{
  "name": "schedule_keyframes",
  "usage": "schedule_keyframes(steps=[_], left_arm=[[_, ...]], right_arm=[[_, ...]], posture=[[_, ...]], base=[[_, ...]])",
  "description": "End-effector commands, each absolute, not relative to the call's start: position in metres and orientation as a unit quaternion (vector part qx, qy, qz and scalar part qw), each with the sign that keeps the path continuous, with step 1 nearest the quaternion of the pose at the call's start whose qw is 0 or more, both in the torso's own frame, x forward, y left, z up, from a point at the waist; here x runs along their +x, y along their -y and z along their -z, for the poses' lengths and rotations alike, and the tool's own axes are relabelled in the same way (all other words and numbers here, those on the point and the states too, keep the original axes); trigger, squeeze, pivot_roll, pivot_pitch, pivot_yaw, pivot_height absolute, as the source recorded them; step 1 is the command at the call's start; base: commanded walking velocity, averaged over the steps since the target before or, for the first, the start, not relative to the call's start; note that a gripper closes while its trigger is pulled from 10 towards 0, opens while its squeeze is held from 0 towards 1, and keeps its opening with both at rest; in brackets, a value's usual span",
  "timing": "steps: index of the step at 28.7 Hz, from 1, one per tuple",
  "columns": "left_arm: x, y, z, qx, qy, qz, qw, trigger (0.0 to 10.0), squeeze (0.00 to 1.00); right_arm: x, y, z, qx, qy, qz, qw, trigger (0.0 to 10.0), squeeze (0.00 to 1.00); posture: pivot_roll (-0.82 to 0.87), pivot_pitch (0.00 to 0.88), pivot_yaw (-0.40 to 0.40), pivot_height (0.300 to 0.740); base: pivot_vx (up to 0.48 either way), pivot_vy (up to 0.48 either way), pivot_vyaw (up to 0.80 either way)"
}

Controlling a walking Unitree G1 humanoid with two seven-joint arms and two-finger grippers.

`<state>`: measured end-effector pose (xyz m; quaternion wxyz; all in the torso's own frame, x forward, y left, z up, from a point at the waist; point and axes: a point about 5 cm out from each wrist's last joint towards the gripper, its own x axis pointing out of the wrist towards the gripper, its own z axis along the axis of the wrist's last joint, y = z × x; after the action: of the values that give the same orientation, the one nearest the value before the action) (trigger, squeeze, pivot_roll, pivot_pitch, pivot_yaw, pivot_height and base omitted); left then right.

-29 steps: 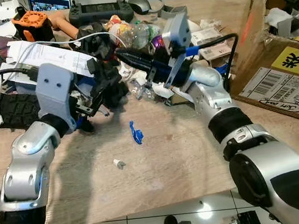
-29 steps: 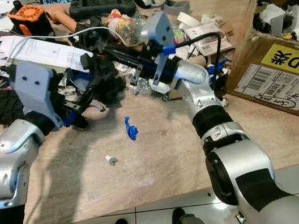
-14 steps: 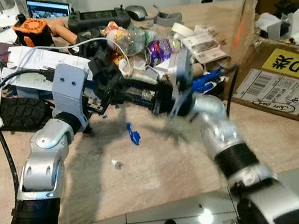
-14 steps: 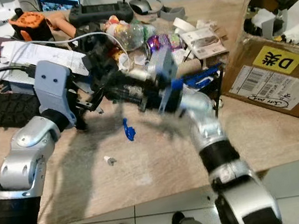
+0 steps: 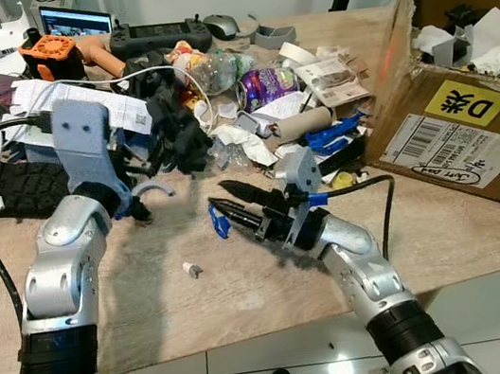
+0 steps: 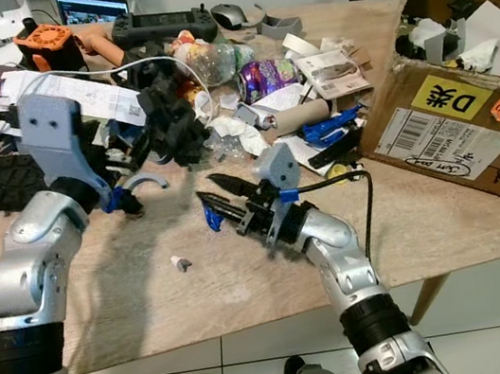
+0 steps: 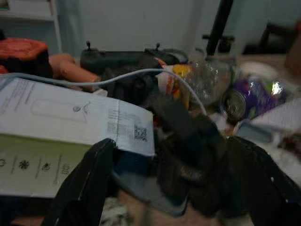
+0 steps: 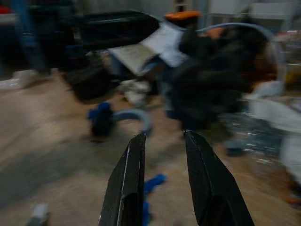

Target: Picking trash to rubbish bin

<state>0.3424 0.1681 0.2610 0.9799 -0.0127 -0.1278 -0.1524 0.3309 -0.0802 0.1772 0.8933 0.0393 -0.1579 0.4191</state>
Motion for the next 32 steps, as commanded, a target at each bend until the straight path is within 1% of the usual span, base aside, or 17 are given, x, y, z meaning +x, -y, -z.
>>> schedule_keyframes(steps=[1,3,5,9,11,13,15,16,18,19,20,21,22,23,30,31,32], left_arm=[[0.345,-0.160,-0.254,-0.037,0.111,0.162,0.980,10.0,1.00],[0.350,-0.143,-0.249,-0.048,0.107,0.179,0.977,10.0,1.00],[0.353,-0.133,-0.247,-0.064,0.105,0.190,0.974,10.0,1.00],[0.355,-0.128,-0.247,-0.067,0.104,0.191,0.974,10.0,1.00],[0.360,-0.122,-0.244,-0.039,0.106,0.181,0.977,10.0,1.00],[0.360,-0.122,-0.244,-0.039,0.106,0.181,0.977,10.0,1.00],[0.366,-0.120,-0.239,-0.027,0.107,0.154,0.982,10.0,1.00],[0.367,-0.121,-0.236,-0.017,0.108,0.144,0.984,10.0,0.51],[0.368,-0.121,-0.234,-0.009,0.109,0.138,0.984,10.0,0.51],[0.367,-0.121,-0.231,0.024,0.114,0.139,0.983,10.0,0.00],[0.367,-0.121,-0.231,0.024,0.114,0.139,0.983,10.0,0.00],[0.367,-0.120,-0.227,0.049,0.114,0.142,0.982,10.0,0.00],[0.367,-0.120,-0.227,0.049,0.114,0.142,0.982,10.0,0.00],[0.366,-0.120,-0.224,0.066,0.115,0.141,0.981,10.0,0.00],[0.366,-0.122,-0.219,0.067,0.108,0.145,0.981,10.0,0.00],[0.365,-0.121,-0.218,0.067,0.108,0.150,0.981,4.3,0.00],[0.363,-0.120,-0.217,0.064,0.107,0.156,0.980,3.1,0.00]], right_arm=[[0.331,0.088,-0.174,0.050,0.153,-0.399,0.903,10.0,0.00],[0.335,0.093,-0.178,0.047,0.160,-0.382,0.909,10.0,0.00],[0.338,0.097,-0.179,0.041,0.160,-0.373,0.913,10.0,0.00],[0.339,0.098,-0.178,0.037,0.157,-0.371,0.915,10.0,0.00],[0.339,0.099,-0.174,0.030,0.149,-0.369,0.917,10.0,0.00],[0.339,0.099,-0.174,0.030,0.149,-0.369,0.917,10.0,0.00],[0.339,0.100,-0.172,0.027,0.146,-0.365,0.919,10.0,0.00],[0.339,0.099,-0.171,0.028,0.145,-0.364,0.920,10.0,0.00],[0.338,0.099,-0.170,0.029,0.145,-0.363,0.920,10.0,0.00],[0.337,0.098,-0.168,0.030,0.144,-0.362,0.920,10.0,0.00],[0.337,0.098,-0.168,0.030,0.144,-0.362,0.920,10.0,0.00],[0.336,0.097,-0.166,0.031,0.144,-0.362,0.921,10.0,0.00],[0.336,0.097,-0.166,0.031,0.144,-0.362,0.921,10.0,0.00],[0.335,0.095,-0.166,0.032,0.144,-0.362,0.920,10.0,0.00],[0.333,0.094,-0.162,0.033,0.143,-0.363,0.920,10.0,0.00],[0.332,0.094,-0.161,0.033,0.142,-0.362,0.921,10.0,0.00],[0.332,0.095,-0.161,0.033,0.142,-0.360,0.921,10.0,0.00]], posture=[[0.07,0.212,-0.090,0.740],[0.06,0.218,-0.089,0.740],[0.06,0.221,-0.089,0.740],[0.06,0.224,-0.087,0.740],[0.07,0.236,-0.077,0.740],[0.07,0.236,-0.077,0.740],[0.07,0.243,-0.062,0.740],[0.08,0.239,-0.052,0.740],[0.08,0.236,-0.049,0.740],[0.09,0.221,-0.040,0.740],[0.09,0.221,-0.040,0.740],[0.09,0.210,-0.036,0.740],[0.09,0.210,-0.036,0.740],[0.09,0.204,-0.031,0.740],[0.09,0.198,-0.029,0.740],[0.09,0.194,-0.027,0.740],[0.09,0.194,-0.027,0.740]], base=[[0.000,0.000,0.00],[0.000,0.000,0.00],[0.000,0.000,0.00],[0.000,0.000,0.00],[0.000,0.000,0.00],[0.000,0.000,0.00],[0.000,0.000,0.00],[0.000,0.000,0.00],[0.000,0.000,0.00],[0.000,0.000,0.00],[0.000,0.000,0.00],[0.000,0.000,0.00],[0.000,0.000,0.00],[0.000,0.000,0.00],[0.000,0.000,0.00],[0.000,0.000,0.00],[0.000,0.000,0.00]])
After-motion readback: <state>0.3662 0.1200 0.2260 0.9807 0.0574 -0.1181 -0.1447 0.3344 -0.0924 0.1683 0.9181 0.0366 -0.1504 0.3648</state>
